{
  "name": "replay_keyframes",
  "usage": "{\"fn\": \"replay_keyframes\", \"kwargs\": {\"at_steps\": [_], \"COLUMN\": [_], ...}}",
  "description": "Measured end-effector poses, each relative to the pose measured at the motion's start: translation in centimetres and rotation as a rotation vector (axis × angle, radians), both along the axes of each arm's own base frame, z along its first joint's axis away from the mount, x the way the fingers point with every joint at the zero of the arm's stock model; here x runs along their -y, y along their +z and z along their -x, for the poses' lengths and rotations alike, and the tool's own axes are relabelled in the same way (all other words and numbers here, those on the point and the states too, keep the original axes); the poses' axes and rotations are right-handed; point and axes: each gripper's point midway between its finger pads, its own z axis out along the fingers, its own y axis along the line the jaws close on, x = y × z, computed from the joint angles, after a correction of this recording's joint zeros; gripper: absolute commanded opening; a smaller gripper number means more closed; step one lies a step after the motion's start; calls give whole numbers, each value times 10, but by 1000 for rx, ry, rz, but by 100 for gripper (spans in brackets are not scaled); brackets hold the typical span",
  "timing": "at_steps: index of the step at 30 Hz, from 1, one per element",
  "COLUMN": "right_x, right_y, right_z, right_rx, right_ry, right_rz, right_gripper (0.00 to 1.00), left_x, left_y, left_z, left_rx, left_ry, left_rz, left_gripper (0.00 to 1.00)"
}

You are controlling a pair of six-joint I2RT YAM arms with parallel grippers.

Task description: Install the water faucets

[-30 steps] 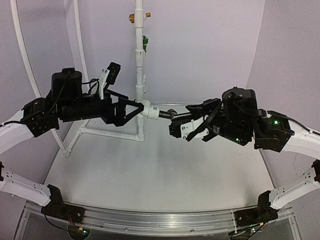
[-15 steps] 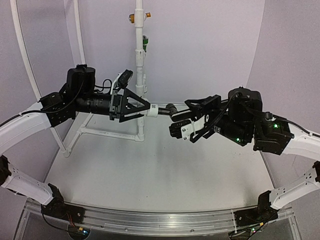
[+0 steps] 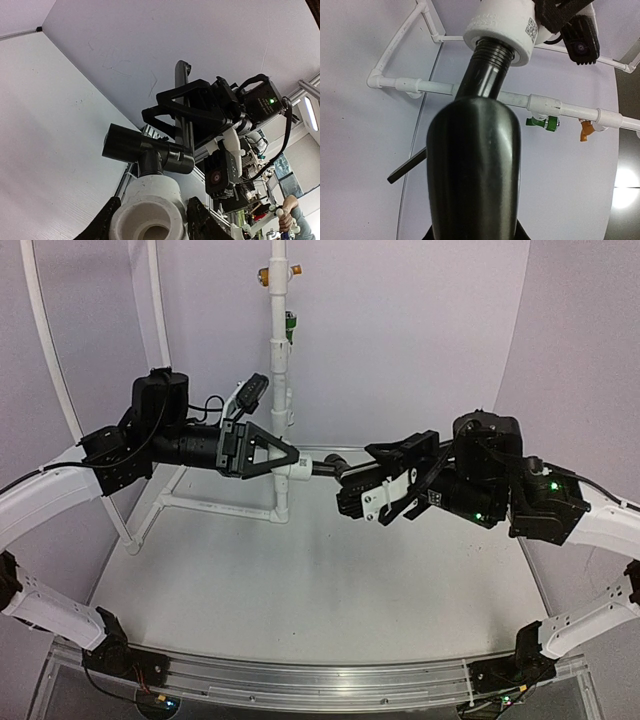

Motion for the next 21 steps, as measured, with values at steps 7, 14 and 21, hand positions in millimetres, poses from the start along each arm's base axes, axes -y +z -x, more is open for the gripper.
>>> {"fn": "replay_keyframes", "kwargs": {"at_steps": [7, 14, 21], "right_x": [-10, -15, -13], "right_y": [1, -4, -22], "right_z": [4, 15, 32], "right_rx": [-121, -285, -491], "right_ry": [14, 28, 37], "right_rz": [-21, -15, 25], "right_gripper": [0, 0, 0], "left_x": [-9, -9, -6], "left_y": [7, 4, -8], "left_z": [6, 20, 47], "left_rx": [201, 456, 786], "left_ry": [-5, -27, -95], "left_rz": [13, -22, -107], "left_gripper": [29, 31, 33]}}
